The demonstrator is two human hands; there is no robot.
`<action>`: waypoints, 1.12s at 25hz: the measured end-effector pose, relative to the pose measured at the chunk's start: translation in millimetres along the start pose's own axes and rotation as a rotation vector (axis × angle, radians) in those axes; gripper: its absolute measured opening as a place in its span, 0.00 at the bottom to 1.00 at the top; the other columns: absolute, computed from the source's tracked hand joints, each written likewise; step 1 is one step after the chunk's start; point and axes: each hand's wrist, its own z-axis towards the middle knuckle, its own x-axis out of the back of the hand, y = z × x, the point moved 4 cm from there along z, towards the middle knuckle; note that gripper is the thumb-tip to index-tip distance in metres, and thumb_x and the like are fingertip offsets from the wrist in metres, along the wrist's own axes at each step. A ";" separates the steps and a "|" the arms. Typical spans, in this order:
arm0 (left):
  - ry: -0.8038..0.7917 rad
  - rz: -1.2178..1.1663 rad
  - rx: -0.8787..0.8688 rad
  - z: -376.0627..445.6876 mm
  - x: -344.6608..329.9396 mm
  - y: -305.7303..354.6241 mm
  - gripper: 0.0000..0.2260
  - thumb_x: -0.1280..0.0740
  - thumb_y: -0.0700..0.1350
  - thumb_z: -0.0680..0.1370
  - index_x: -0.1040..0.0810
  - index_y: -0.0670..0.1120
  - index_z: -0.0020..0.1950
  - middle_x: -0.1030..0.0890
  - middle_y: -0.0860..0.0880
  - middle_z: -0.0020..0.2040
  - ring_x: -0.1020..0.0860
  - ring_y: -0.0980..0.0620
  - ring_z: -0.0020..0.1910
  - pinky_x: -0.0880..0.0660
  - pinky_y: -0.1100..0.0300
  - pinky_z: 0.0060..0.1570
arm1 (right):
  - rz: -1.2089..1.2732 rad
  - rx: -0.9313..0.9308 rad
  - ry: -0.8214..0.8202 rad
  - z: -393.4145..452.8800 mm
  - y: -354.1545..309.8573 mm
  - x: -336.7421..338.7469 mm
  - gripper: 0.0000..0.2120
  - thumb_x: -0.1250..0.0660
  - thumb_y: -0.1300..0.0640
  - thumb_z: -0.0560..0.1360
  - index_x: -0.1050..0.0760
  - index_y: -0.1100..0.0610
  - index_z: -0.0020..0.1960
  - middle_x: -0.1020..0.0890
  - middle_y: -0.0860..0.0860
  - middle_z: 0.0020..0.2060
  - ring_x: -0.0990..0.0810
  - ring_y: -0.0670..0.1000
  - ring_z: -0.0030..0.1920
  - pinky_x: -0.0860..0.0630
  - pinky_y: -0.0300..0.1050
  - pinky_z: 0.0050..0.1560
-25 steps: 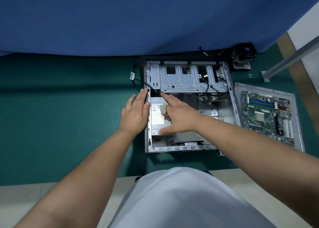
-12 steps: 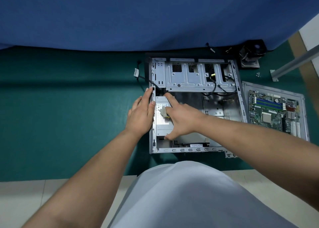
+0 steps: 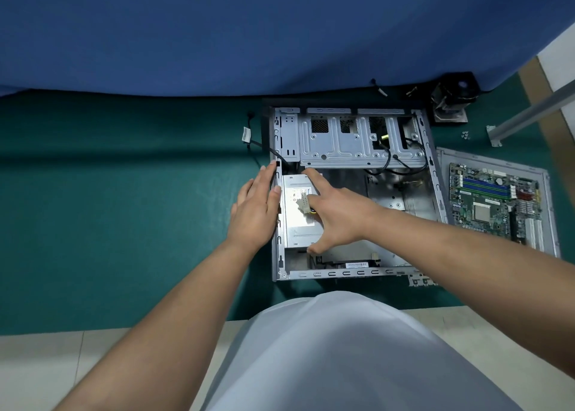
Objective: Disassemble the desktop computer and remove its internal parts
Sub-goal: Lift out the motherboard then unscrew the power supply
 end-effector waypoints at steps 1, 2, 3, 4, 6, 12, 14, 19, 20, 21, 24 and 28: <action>0.012 0.026 -0.013 -0.5 1.0 0.9 0.22 0.50 0.57 0.87 0.48 0.67 0.81 0.41 0.58 0.82 0.45 0.50 0.81 0.41 0.40 0.75 | -0.006 0.007 -0.006 -0.4 0.2 2.1 0.31 0.24 0.30 0.58 0.35 0.47 0.47 0.57 0.55 0.81 0.29 0.57 0.34 0.37 0.42 0.38; 0.024 0.051 -0.030 -0.5 1.8 2.1 0.21 0.50 0.57 0.87 0.47 0.66 0.81 0.43 0.58 0.83 0.45 0.49 0.81 0.41 0.40 0.75 | -0.012 0.014 -0.014 -0.6 0.1 4.4 0.31 0.23 0.31 0.58 0.34 0.47 0.46 0.57 0.55 0.81 0.27 0.58 0.34 0.35 0.43 0.38; 0.033 0.072 -0.043 -0.4 2.2 3.0 0.21 0.50 0.57 0.86 0.46 0.66 0.80 0.44 0.58 0.83 0.45 0.49 0.80 0.40 0.41 0.75 | -0.018 0.018 -0.024 -1.2 -1.3 6.3 0.30 0.23 0.32 0.58 0.34 0.48 0.46 0.57 0.55 0.81 0.25 0.59 0.36 0.34 0.43 0.39; 0.035 0.086 -0.049 0.1 1.9 3.3 0.21 0.51 0.57 0.86 0.45 0.66 0.80 0.44 0.58 0.83 0.45 0.49 0.80 0.40 0.41 0.74 | -0.027 0.015 -0.035 -1.9 -3.9 7.6 0.30 0.23 0.33 0.58 0.33 0.48 0.47 0.57 0.56 0.81 0.22 0.60 0.39 0.32 0.43 0.40; 0.028 0.080 -0.044 -0.1 -0.2 2.5 0.20 0.51 0.57 0.87 0.44 0.66 0.80 0.44 0.59 0.83 0.45 0.50 0.80 0.40 0.42 0.74 | -0.044 -0.008 -0.047 -4.5 -9.8 6.3 0.30 0.23 0.33 0.57 0.29 0.48 0.50 0.57 0.58 0.81 0.19 0.62 0.42 0.31 0.44 0.40; 0.060 0.110 -0.057 1.7 -0.7 4.8 0.20 0.49 0.54 0.87 0.40 0.63 0.80 0.43 0.57 0.83 0.45 0.49 0.80 0.39 0.41 0.74 | 0.092 -0.165 -0.050 -22.5 15.6 -0.1 0.29 0.25 0.30 0.57 0.39 0.45 0.39 0.60 0.50 0.81 0.31 0.51 0.31 0.35 0.43 0.31; 0.126 0.264 -0.146 1.3 1.8 13.5 0.19 0.45 0.50 0.86 0.34 0.58 0.78 0.43 0.55 0.83 0.47 0.47 0.82 0.40 0.42 0.73 | 0.164 -0.225 -0.026 -32.7 29.0 -1.3 0.29 0.25 0.29 0.56 0.38 0.44 0.38 0.60 0.45 0.80 0.27 0.53 0.34 0.32 0.45 0.33; -0.002 0.363 -0.417 -13.4 -7.4 45.8 0.22 0.42 0.47 0.81 0.27 0.52 0.75 0.26 0.52 0.75 0.43 0.52 0.81 0.50 0.50 0.80 | 0.445 -0.316 0.097 -57.2 50.6 1.0 0.27 0.24 0.28 0.51 0.32 0.42 0.38 0.44 0.48 0.78 0.21 0.48 0.55 0.26 0.44 0.45; -0.092 0.318 -0.433 -19.8 -14.3 51.3 0.25 0.43 0.47 0.79 0.30 0.52 0.77 0.25 0.51 0.74 0.40 0.52 0.80 0.50 0.52 0.80 | 0.511 -0.322 0.134 -62.9 52.5 4.6 0.27 0.23 0.29 0.51 0.31 0.41 0.38 0.36 0.49 0.71 0.23 0.45 0.53 0.26 0.43 0.44; -0.182 0.265 -0.443 -26.8 -21.5 58.3 0.29 0.43 0.48 0.77 0.35 0.54 0.80 0.25 0.50 0.74 0.36 0.51 0.78 0.44 0.52 0.80 | 0.574 -0.347 0.184 -71.8 55.5 9.5 0.27 0.22 0.29 0.51 0.31 0.41 0.38 0.31 0.45 0.62 0.24 0.42 0.48 0.28 0.39 0.41; -0.353 0.055 -0.349 -39.5 -36.7 74.3 0.42 0.35 0.59 0.74 0.56 0.66 0.82 0.26 0.51 0.74 0.23 0.55 0.64 0.25 0.55 0.61 | 0.701 -0.495 0.319 -98.0 71.0 28.9 0.26 0.20 0.32 0.53 0.29 0.47 0.35 0.27 0.42 0.43 0.26 0.40 0.38 0.33 0.37 0.31; -0.223 -0.101 -0.304 -33.9 -46.9 110.8 0.54 0.21 0.67 0.65 0.58 0.71 0.78 0.41 0.55 0.81 0.37 0.56 0.74 0.36 0.53 0.71 | 0.823 -0.623 0.338 -122.5 84.0 56.3 0.31 0.22 0.28 0.53 0.24 0.53 0.38 0.20 0.45 0.31 0.21 0.43 0.31 0.29 0.39 0.30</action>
